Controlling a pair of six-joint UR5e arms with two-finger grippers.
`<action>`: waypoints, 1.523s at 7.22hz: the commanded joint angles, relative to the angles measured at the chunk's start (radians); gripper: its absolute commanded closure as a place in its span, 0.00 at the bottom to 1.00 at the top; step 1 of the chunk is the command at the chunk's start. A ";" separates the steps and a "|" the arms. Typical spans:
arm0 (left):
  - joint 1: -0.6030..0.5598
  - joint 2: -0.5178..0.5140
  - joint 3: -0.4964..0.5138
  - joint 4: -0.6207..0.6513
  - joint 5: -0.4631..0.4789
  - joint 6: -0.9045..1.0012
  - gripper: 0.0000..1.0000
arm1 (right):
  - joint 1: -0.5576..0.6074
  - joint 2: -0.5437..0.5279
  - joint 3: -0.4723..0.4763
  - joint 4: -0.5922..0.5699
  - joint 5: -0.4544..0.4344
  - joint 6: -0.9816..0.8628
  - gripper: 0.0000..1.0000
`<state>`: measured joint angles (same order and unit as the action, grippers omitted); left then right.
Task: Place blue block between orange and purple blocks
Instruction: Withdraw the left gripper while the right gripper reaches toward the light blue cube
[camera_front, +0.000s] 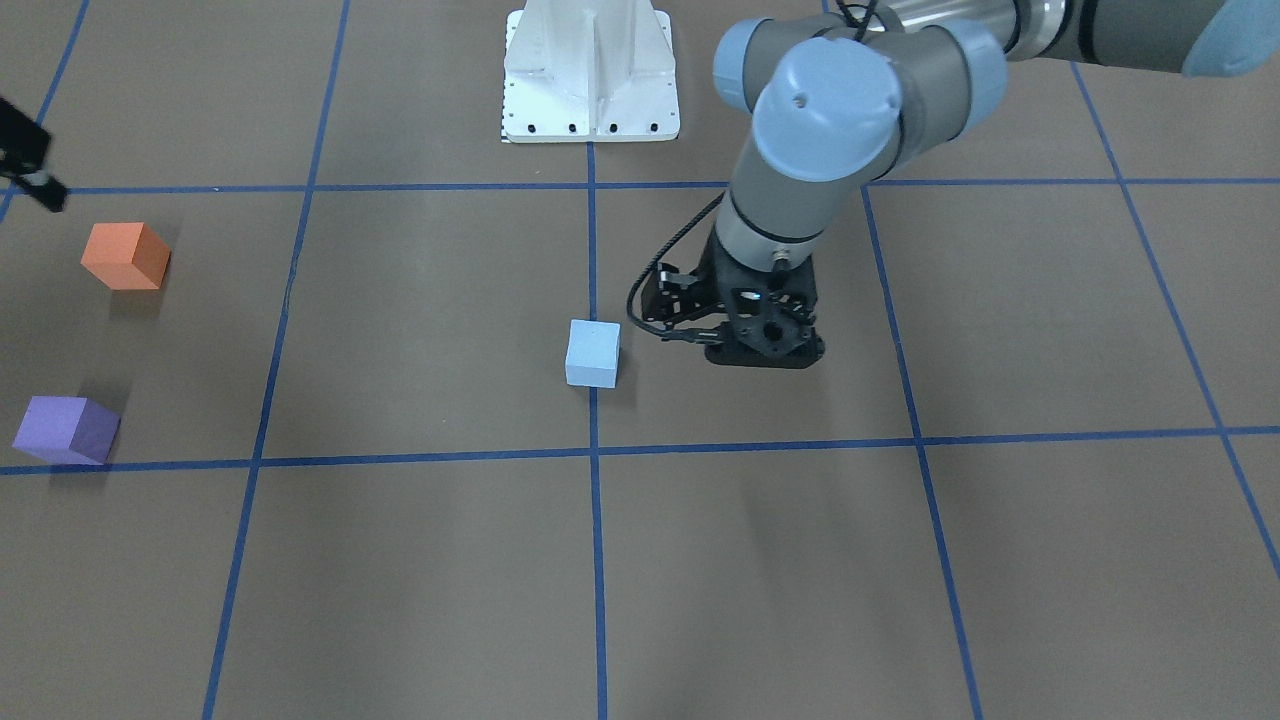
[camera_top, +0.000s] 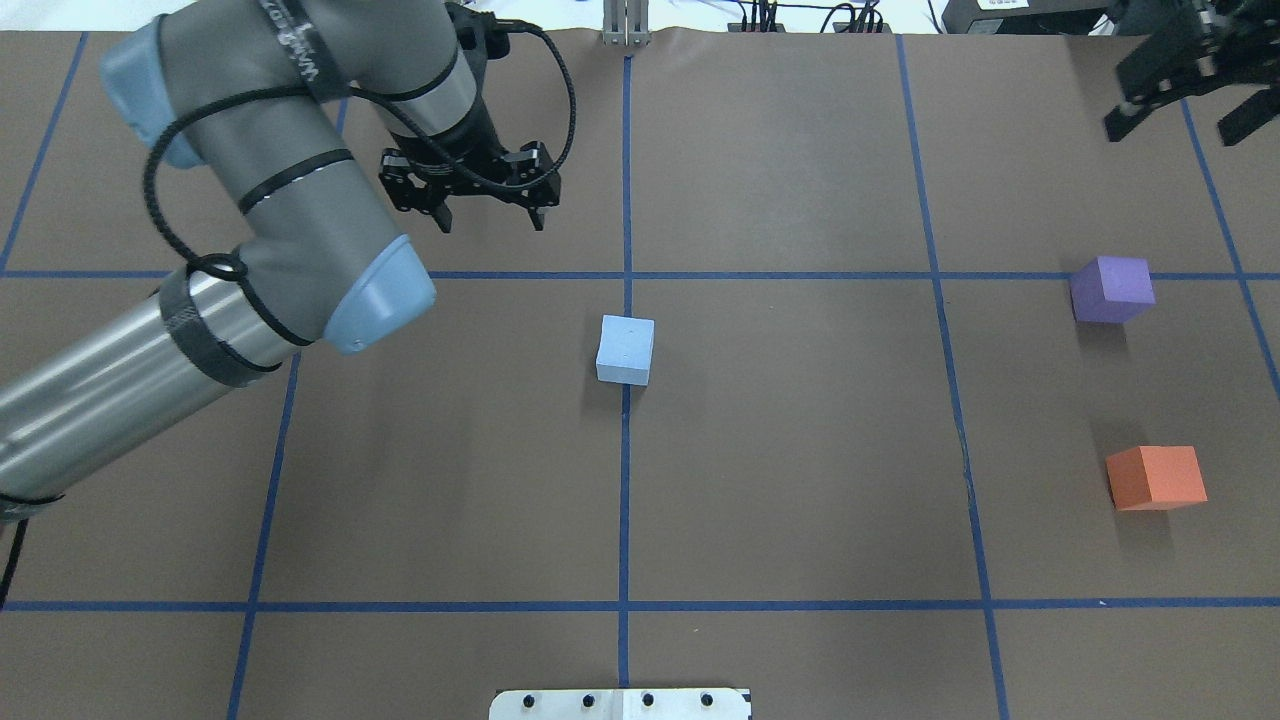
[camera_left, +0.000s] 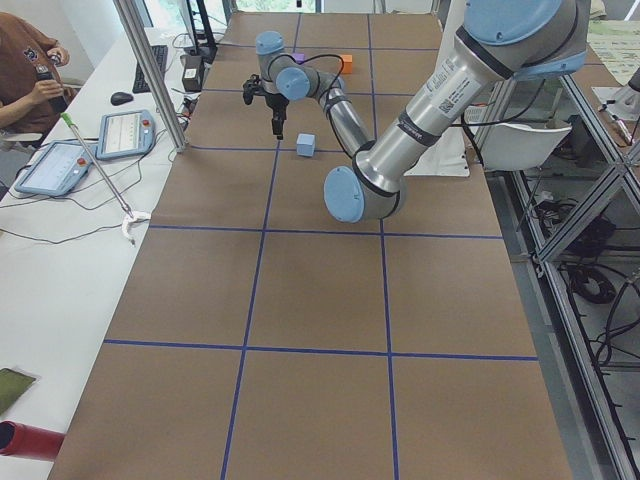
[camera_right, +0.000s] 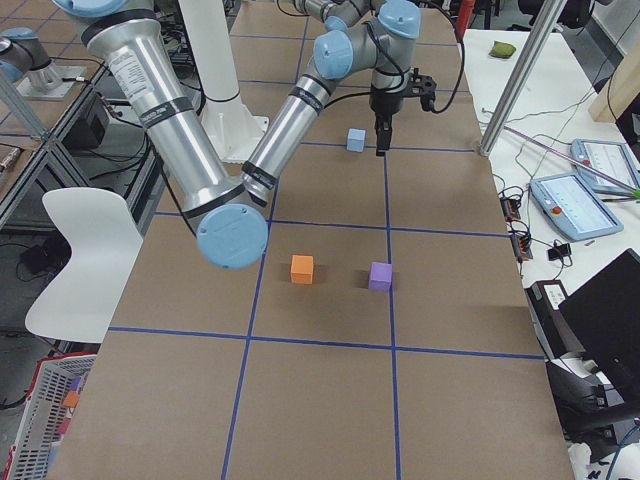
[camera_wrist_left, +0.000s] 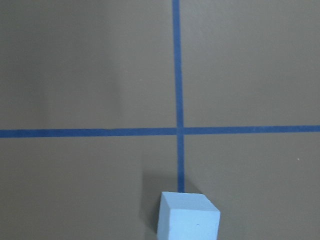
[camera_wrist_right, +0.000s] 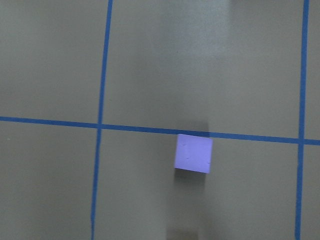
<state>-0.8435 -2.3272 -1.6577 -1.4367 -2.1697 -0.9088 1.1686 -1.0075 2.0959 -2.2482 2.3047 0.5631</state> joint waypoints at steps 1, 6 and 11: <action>-0.112 0.251 -0.163 0.018 -0.001 0.242 0.00 | -0.290 0.179 -0.150 0.209 -0.156 0.374 0.00; -0.348 0.486 -0.203 0.019 -0.001 0.628 0.00 | -0.558 0.418 -0.727 0.640 -0.350 0.645 0.00; -0.345 0.486 -0.198 0.019 -0.001 0.628 0.00 | -0.606 0.417 -0.827 0.664 -0.361 0.666 0.00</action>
<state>-1.1895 -1.8402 -1.8567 -1.4180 -2.1712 -0.2810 0.5725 -0.5881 1.2861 -1.5864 1.9456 1.2266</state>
